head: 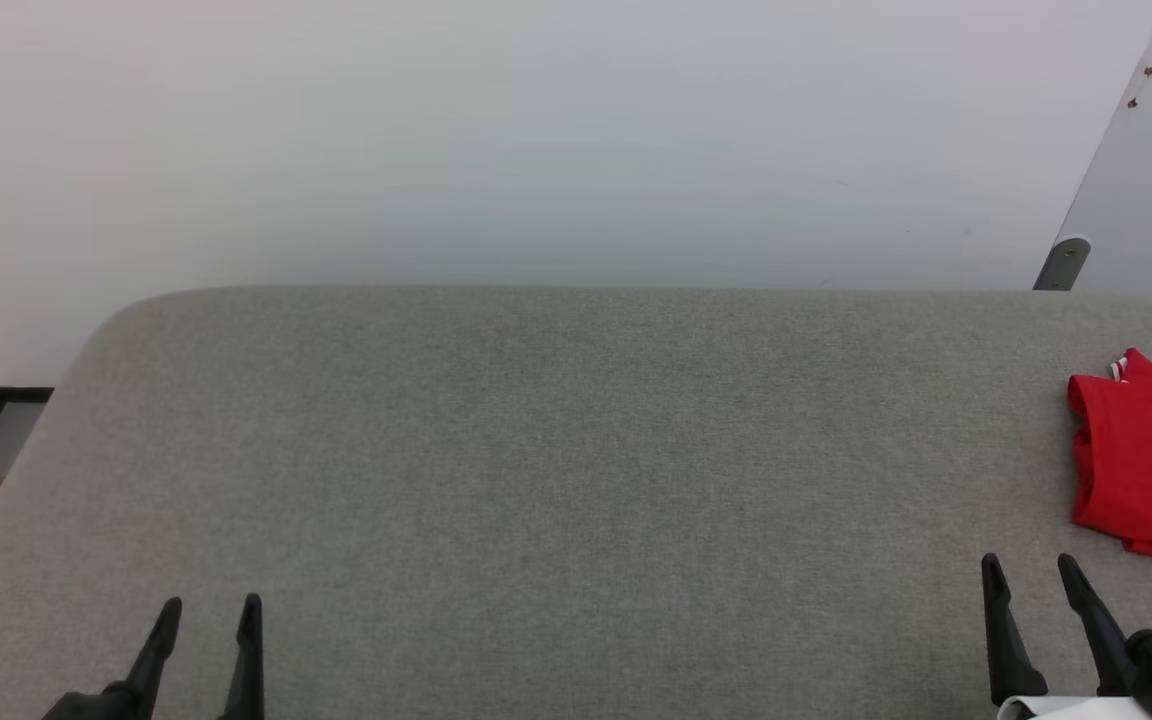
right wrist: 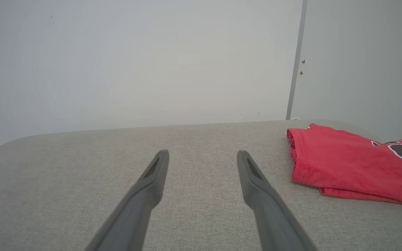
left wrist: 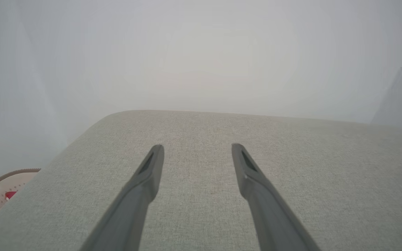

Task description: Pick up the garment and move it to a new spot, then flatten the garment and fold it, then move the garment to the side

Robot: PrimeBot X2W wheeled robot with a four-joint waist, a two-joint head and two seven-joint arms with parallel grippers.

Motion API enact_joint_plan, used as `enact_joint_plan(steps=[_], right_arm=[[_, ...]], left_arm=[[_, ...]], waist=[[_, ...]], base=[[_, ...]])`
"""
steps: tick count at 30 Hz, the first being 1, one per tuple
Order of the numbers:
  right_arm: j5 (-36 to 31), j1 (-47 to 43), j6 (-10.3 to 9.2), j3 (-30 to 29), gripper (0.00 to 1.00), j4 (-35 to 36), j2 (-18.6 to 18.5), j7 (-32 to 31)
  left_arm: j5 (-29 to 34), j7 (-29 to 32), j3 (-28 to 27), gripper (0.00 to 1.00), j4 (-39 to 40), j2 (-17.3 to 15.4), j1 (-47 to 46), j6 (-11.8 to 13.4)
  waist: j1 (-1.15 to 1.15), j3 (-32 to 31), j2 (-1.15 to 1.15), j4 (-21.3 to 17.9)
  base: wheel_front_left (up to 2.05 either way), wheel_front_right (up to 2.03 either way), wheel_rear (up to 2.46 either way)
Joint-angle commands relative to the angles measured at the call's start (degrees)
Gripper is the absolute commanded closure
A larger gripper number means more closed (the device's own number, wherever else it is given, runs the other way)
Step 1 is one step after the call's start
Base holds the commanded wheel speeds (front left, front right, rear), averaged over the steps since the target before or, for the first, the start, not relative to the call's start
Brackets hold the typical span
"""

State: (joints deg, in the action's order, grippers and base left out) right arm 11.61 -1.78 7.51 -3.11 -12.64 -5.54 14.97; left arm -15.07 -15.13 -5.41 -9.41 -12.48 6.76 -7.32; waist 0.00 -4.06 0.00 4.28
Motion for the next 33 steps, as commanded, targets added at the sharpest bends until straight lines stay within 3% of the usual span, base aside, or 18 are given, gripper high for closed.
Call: enact_joint_plan(steps=[1, 17, 18, 21, 33], right_arm=[[-0.4, -0.6, -0.05, -0.3, 0.0, 0.4, 0.2, 0.3], [-0.8, -0.9, -0.05, -0.1, 0.0, 0.8, 0.6, 0.3], [-0.7, -0.2, 0.01, -0.2, 1.0, 0.3, 0.5, 0.0], [-0.5, -0.7, 0.01, -0.2, 1.0, -1.3, 0.7, -0.4], [11.6, 0.9, 0.01, -0.9, 1.0, -1.4, 1.0, -3.8]], left_arm=[[-0.4, 0.0, 0.0, 0.0, 0.2, -0.3, 0.3, -0.2], [-0.7, 0.1, 1.3, 0.0, 0.2, -1.2, -0.2, -0.2], [-1.0, 0.0, 1.3, 1.0, -0.2, -0.9, -0.1, 0.0], [-1.3, 0.2, 1.6, 1.0, -1.8, 0.2, 0.6, 0.0], [-12.6, 3.5, 1.1, 1.0, -2.3, 1.6, -1.6, 0.0]], waist=[[0.0, 0.1, 0.0, -0.1], [0.0, 0.5, 0.0, -0.3], [0.0, 0.5, 0.0, -0.3], [0.0, 0.5, 0.0, -0.3], [0.0, 0.9, 0.0, -0.7]], base=[[0.0, 0.0, 0.0], [0.0, 0.0, 0.0], [0.0, 0.0, 0.0], [0.0, 0.0, 0.0], [0.0, 0.0, 0.0]])
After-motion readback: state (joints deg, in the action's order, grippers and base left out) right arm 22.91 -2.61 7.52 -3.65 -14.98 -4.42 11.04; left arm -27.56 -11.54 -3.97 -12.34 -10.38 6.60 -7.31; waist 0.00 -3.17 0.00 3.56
